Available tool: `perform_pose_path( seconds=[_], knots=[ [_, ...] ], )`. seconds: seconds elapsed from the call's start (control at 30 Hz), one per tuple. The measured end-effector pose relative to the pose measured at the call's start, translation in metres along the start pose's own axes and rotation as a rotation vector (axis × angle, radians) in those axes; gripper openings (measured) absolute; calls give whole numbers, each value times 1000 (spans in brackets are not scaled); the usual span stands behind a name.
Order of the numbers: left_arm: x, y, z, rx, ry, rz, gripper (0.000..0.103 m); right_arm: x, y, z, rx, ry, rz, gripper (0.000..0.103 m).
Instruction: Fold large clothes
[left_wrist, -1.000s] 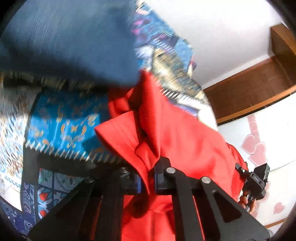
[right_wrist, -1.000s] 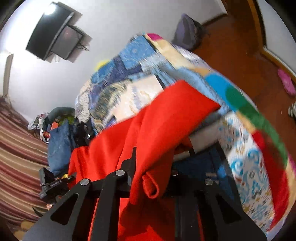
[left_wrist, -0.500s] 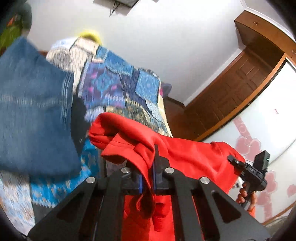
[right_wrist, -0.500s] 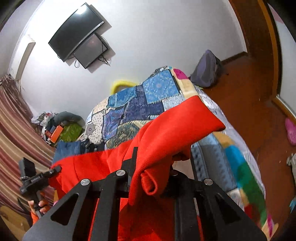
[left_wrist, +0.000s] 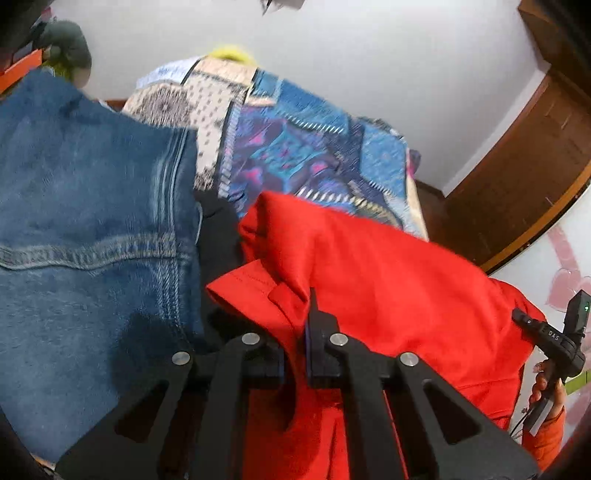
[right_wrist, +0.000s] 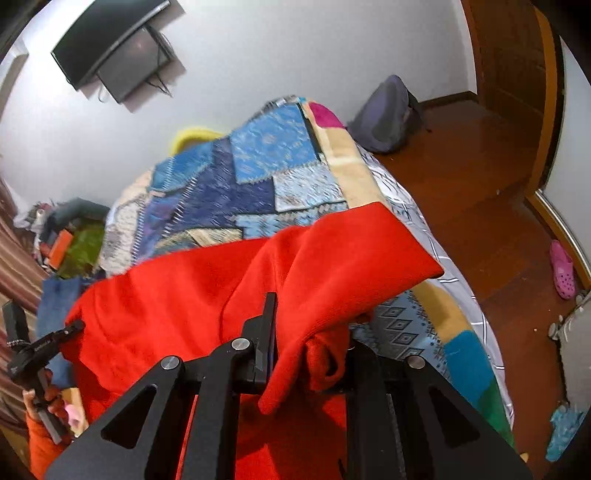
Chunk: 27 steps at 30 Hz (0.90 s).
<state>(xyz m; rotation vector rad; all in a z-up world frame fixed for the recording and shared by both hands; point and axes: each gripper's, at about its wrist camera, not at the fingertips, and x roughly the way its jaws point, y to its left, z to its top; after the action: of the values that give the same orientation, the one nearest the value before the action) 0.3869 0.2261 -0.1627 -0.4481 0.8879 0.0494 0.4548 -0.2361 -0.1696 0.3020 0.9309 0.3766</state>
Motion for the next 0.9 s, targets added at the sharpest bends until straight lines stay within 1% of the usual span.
perform_pose_path(
  seconds=[0.17, 0.2, 0.23, 0.33, 0.4, 0.47, 0.57, 0.63, 0.67, 0.7, 0.77, 0.83, 0.87, 0.9],
  knots=[
    [20, 4, -6, 19, 32, 52, 7, 10, -7, -7, -31, 36, -38, 14],
    [22, 2, -7, 32, 34, 65, 7, 10, -6, -8, -41, 38, -46, 15],
    [23, 0, -8, 45, 35, 75, 7, 10, -6, -8, -51, 37, -52, 19],
    [18, -11, -13, 100, 30, 111, 7, 7, -3, -11, -86, 34, -70, 20],
    [14, -15, -16, 121, 35, 123, 10, 3, 0, -14, -110, 40, -89, 21],
    [9, -15, -19, 119, 40, 129, 11, 0, 3, -16, -128, 55, -104, 23],
    [-3, -13, -24, 99, 42, 113, 13, -15, 5, -23, -149, 65, -133, 27],
    [-15, -11, -29, 93, 36, 105, 21, -21, 6, -25, -159, 68, -147, 35],
    [-22, -9, -34, 92, 30, 104, 33, -29, 7, -28, -170, 71, -159, 37],
    [-27, -8, -37, 93, 24, 104, 42, -34, 8, -30, -180, 72, -162, 38],
    [-39, -7, -48, 108, 15, 97, 44, -52, 11, -36, -213, 55, -174, 43],
    [-49, -6, -60, 133, 30, 105, 45, -65, 12, -42, -238, 38, -193, 53],
    [-53, -5, -65, 142, 38, 103, 46, -75, 12, -47, -248, 26, -199, 54],
    [-57, -3, -72, 148, 49, 104, 52, -79, 12, -50, -250, 24, -200, 57]
  ],
)
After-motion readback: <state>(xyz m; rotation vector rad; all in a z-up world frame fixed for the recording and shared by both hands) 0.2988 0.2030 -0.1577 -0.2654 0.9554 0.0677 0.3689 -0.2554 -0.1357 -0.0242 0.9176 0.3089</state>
